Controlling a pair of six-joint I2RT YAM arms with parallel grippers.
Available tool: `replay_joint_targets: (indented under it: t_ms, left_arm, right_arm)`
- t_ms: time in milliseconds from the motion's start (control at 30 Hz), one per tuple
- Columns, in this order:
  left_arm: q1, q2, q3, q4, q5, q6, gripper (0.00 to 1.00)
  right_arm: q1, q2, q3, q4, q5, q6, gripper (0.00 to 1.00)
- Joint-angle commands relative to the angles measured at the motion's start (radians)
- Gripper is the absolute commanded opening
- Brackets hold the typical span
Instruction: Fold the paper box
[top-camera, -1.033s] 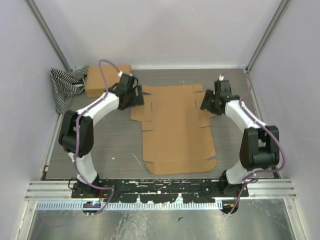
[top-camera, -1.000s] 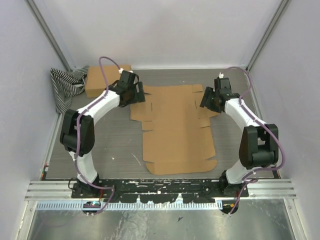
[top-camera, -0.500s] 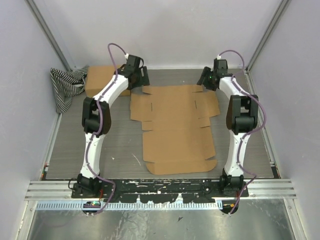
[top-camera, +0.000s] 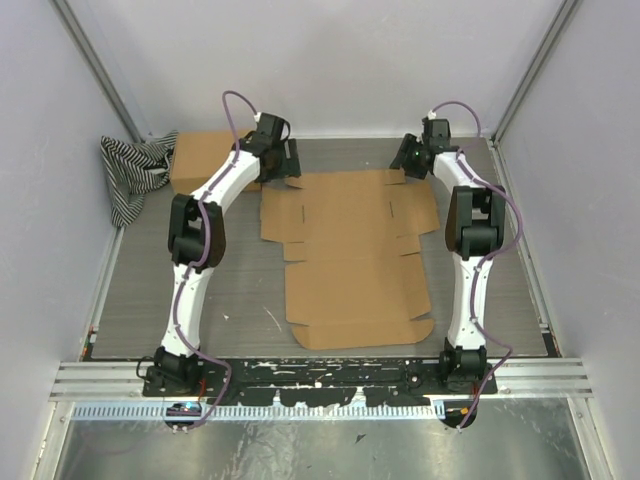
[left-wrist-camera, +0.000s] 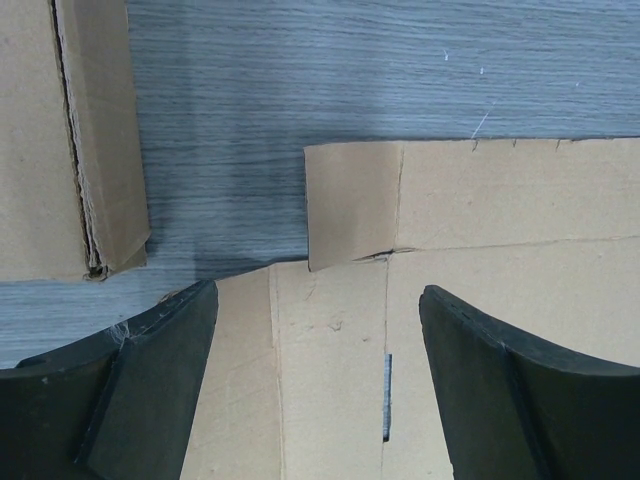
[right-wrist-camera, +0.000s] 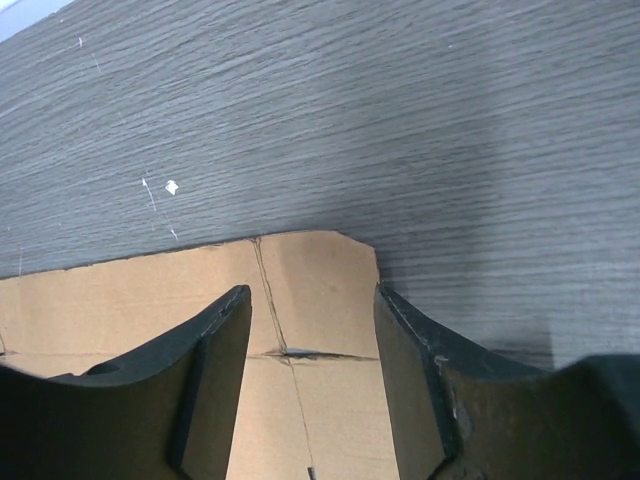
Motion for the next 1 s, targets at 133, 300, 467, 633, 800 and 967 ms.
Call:
replay_joint_targets:
  t_ms: [133,300,467,633,800,967]
  left_arm:
    - [0.004,0.036,0.039,-0.017,0.002,0.027,0.88]
    - [0.004,0.046,0.039,-0.013,0.010,0.026,0.88]
    - [0.004,0.053,0.041,0.002,0.032,0.024,0.88]
    - [0.004,0.085,0.082,-0.014,0.046,0.019,0.88]
    - [0.004,0.112,0.114,-0.034,0.046,0.025,0.85]
    - [0.004,0.121,0.113,-0.036,0.055,0.026,0.83]
  right_arm:
    - [-0.002,0.020,0.057,-0.010,0.021,-0.024,0.56]
    - [-0.004,-0.009,0.038,-0.009,0.071,-0.046,0.56]
    - [-0.008,-0.031,0.014,0.006,0.056,-0.052,0.56]
    - [-0.007,0.005,0.029,0.007,-0.066,-0.050,0.48]
    - [-0.008,-0.003,-0.013,0.031,-0.094,-0.045,0.40]
    - [-0.009,-0.044,-0.060,0.048,-0.091,-0.045,0.23]
